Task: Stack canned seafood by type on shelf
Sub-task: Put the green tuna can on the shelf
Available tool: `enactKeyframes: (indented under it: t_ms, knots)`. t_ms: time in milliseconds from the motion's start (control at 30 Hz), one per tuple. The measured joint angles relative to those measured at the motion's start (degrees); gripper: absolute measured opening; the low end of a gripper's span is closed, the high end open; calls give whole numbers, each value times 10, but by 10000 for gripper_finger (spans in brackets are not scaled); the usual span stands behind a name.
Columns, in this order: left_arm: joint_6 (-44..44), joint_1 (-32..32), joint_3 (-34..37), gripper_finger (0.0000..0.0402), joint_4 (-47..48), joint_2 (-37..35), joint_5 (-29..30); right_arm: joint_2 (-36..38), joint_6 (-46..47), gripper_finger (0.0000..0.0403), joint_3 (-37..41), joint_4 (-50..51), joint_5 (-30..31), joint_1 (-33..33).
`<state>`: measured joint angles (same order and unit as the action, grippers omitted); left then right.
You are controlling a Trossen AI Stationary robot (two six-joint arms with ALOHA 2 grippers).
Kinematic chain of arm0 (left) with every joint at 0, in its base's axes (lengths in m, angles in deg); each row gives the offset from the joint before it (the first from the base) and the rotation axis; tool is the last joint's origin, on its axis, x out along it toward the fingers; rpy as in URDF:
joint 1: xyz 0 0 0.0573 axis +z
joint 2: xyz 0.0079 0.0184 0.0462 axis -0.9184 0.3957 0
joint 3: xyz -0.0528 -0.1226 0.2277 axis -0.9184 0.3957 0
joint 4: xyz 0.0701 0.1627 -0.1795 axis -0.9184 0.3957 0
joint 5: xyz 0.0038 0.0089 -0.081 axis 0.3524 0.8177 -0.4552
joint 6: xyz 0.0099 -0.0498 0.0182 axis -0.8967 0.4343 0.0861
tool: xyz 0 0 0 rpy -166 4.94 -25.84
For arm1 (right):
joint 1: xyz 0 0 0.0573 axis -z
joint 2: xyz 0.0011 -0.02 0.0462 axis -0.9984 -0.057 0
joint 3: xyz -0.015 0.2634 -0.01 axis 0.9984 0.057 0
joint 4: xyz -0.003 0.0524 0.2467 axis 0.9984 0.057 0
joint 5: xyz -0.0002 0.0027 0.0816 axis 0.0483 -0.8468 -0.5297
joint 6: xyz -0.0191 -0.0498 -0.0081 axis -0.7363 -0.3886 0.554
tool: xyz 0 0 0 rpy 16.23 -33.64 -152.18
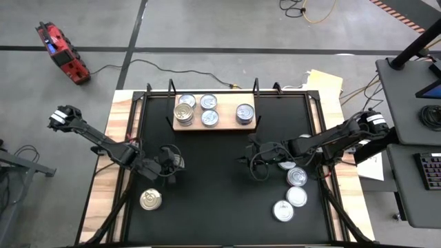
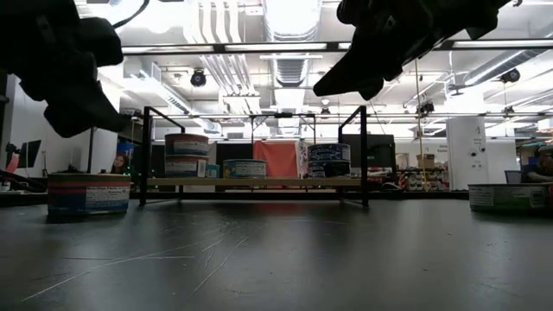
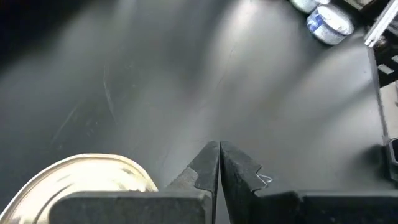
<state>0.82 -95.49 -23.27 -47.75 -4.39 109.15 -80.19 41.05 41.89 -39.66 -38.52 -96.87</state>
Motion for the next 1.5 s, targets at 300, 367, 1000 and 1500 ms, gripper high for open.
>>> enactKeyframes:
  t_ms: [300, 367, 1000, 1500]
  knots:
    - [3, 0, -93, 0, 103, 58, 2, 0, 1, 13, 0, 4, 0, 0]
    - [-5, 0, -116, 0, 144, 86, 2, 1, 6, 13, 0, 11, 0, 0]
    - [-67, 0, -247, 0, 240, 274, 15, 49, 424, 13, -29, 481, -2, -34]
    - [-197, -7, -253, 0, 139, 278, 53, 49, 595, 13, -53, 750, 14, -39]
